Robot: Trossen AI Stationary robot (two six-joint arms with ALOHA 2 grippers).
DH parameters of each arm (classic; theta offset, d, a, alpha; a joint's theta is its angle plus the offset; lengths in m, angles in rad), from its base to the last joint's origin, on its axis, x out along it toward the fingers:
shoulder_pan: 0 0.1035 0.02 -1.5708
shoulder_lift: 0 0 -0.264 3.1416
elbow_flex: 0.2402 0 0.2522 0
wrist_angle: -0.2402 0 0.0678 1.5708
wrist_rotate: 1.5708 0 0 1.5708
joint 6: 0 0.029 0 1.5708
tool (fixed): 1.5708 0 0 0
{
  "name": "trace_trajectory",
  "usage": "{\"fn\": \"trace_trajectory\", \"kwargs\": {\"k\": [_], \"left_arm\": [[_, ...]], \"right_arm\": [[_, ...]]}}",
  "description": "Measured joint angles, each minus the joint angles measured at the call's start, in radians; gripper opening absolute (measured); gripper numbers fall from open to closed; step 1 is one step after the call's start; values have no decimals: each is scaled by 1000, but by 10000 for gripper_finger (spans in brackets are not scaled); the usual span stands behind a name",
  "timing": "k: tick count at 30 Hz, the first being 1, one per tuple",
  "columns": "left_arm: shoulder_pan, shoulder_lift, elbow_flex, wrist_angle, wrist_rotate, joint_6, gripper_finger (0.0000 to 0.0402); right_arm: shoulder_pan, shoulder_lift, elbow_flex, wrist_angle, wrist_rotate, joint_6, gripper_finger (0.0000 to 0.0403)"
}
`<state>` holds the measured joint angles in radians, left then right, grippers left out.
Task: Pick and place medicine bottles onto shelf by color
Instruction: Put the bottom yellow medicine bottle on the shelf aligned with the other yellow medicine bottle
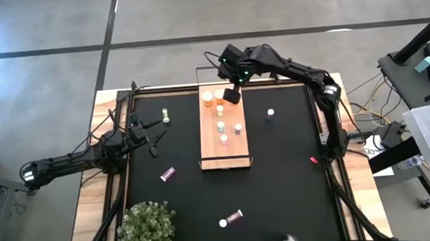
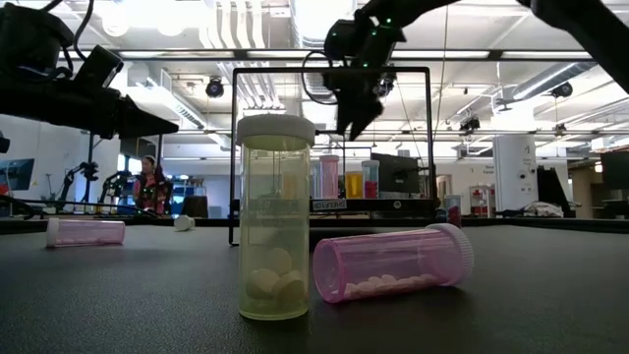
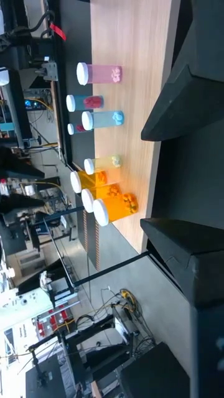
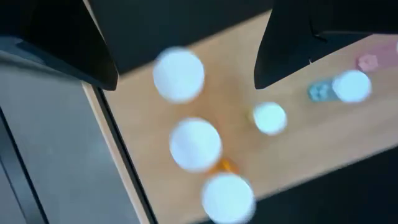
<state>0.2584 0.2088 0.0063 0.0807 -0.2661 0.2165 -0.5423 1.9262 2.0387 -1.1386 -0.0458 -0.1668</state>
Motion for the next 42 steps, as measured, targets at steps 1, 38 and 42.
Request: {"fn": "trace_trajectory", "kwargs": {"k": [1, 38, 42], "left_arm": [[0, -1, 0, 0, 0, 0, 199], [0, 0, 0, 0, 0, 0, 199], [0, 0, 0, 0, 0, 0, 199]], "right_arm": [[0, -12, -13, -11, 17, 23, 368], [886, -750, -1171, 240, 425, 1742, 368], [1041, -620, -1115, 232, 502, 1966, 368]]}}
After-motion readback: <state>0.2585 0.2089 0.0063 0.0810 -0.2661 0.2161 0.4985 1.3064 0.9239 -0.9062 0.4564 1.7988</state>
